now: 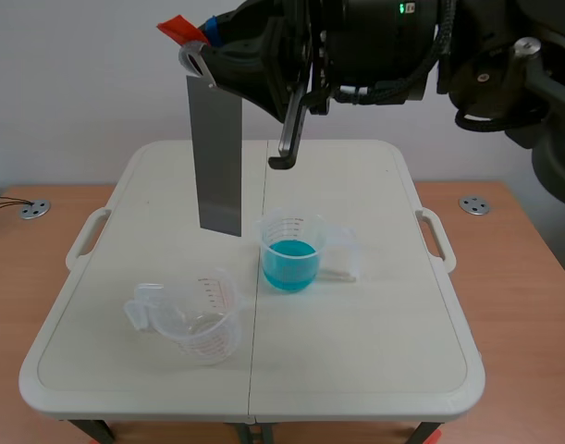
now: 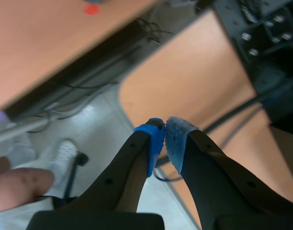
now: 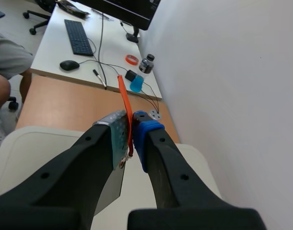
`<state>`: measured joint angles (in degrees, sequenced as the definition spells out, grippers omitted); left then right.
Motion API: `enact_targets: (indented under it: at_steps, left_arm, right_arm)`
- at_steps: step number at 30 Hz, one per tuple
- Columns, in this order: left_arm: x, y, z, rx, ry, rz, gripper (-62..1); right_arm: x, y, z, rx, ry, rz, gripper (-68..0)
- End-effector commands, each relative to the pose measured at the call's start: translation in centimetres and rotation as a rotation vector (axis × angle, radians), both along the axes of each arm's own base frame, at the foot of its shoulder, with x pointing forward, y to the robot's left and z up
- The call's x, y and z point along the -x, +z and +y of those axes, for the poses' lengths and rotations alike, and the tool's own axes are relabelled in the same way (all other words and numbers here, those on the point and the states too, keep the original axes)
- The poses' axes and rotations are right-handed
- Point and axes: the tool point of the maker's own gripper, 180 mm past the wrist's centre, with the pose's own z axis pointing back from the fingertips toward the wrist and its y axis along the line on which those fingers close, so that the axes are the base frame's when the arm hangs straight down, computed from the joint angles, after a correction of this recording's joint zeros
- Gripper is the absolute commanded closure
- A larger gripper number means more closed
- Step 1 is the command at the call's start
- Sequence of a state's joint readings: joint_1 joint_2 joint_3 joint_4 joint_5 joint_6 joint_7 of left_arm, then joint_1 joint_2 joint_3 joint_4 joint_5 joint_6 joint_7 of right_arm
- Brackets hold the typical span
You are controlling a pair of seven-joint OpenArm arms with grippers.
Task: Hold the metal plate by the orange handle, dip it into the blue solution, take it out and point at it, then put the plate back in the beaker on the left.
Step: 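Put the plate into the left beaker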
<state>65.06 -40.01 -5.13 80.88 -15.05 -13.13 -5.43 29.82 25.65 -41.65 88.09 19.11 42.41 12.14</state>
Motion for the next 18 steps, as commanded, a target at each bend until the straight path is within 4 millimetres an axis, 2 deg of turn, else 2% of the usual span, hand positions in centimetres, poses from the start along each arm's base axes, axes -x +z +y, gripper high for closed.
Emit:
enact_targets:
  at_steps: [1,8,18]
  left_arm:
    - [0.2,0.0,-1.0,0.031,0.0,0.001,-6.2]
    - [2.6,-0.6,-3.8,0.097,-0.023,0.062,-6.2]
    - [2.7,-0.6,-4.1,0.104,-0.026,0.068,-6.2]
  right_arm:
    - [0.6,1.8,0.8,-0.042,0.041,-0.027,-1.3]
    - [1.7,1.1,3.0,-0.026,0.081,-0.006,-1.3]
    - [3.5,0.0,5.2,-0.002,0.139,0.023,-1.3]
